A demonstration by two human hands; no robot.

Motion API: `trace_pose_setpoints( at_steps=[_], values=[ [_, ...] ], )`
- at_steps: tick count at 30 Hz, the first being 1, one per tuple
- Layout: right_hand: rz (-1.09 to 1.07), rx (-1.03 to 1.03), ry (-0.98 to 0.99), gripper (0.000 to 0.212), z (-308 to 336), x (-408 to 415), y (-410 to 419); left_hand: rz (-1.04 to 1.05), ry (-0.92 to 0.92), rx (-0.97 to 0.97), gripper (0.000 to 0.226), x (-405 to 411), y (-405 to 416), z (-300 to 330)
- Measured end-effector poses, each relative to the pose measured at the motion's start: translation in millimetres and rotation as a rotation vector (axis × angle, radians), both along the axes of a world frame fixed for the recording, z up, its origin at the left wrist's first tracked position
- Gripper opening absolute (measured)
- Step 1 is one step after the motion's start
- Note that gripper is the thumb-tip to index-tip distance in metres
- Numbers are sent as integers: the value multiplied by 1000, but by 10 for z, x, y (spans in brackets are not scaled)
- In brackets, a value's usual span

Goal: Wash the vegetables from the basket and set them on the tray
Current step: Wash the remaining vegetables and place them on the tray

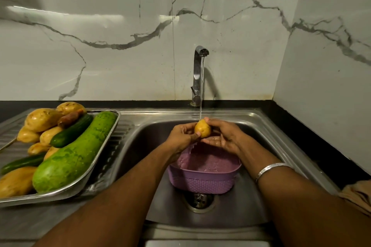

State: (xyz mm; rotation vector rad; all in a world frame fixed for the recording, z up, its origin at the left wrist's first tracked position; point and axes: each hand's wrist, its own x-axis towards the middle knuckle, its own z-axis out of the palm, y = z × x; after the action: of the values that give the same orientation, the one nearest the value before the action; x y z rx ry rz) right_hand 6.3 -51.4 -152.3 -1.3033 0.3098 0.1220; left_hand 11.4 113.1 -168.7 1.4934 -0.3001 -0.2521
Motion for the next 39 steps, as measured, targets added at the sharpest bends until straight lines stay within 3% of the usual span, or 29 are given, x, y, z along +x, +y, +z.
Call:
trace_pose_setpoints(
  at_steps=[4,9,13,19,24,27,32,39],
  values=[
    [-152,-35,-39,42,28,7,83,4,-25,-44,39,5,-37,-22],
    [-153,38,-119,23,79,-26,194,239,82,-241,31,-9,-274,28],
    [-183,22,-103,8,37,-37,151,225,165,-137,32,16,-348,3],
    [-173,91,-56,18,5,-43,17,52,201,-112,23,79,-191,14],
    [-116,92,-71,21,37,-22,40,240,256,-193,18,32,-232,72],
    [-119,26,-112,16,78,-28,110,324,278,-202,26,55,-225,110],
    [-115,-23,-124,15,77,-24,88,284,266,-168,27,21,-211,138],
    [-126,-4,-87,23,62,-55,27,21,315,-184,24,2,-45,173]
  ],
)
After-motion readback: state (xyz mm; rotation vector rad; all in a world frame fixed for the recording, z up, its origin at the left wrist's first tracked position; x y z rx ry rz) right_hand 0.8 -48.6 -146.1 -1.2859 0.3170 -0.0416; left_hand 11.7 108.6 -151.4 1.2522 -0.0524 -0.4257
